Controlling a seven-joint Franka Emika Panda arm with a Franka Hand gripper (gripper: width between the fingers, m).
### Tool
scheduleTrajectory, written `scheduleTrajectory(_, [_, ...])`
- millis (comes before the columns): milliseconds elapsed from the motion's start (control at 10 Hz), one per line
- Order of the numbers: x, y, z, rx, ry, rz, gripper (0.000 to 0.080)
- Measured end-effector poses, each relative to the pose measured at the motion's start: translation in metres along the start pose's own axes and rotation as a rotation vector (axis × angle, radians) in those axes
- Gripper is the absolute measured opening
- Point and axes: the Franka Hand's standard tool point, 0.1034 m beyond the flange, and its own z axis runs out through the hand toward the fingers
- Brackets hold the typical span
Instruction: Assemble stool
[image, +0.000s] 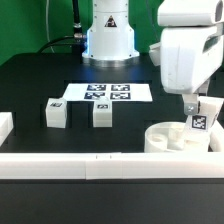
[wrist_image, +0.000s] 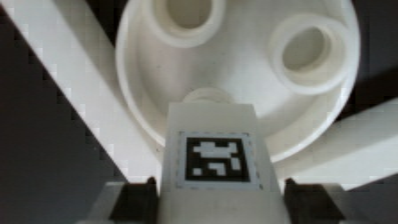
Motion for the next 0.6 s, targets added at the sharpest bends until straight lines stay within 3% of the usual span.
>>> scheduleTrajectory(300, [0.0004, -0.0004, 0.0005, 0.001, 0.006, 0.201, 0.0337])
scheduleTrajectory(600, [-0.0007, -0.0067, 0.0003, 0.012, 0.072, 0.604, 0.0338])
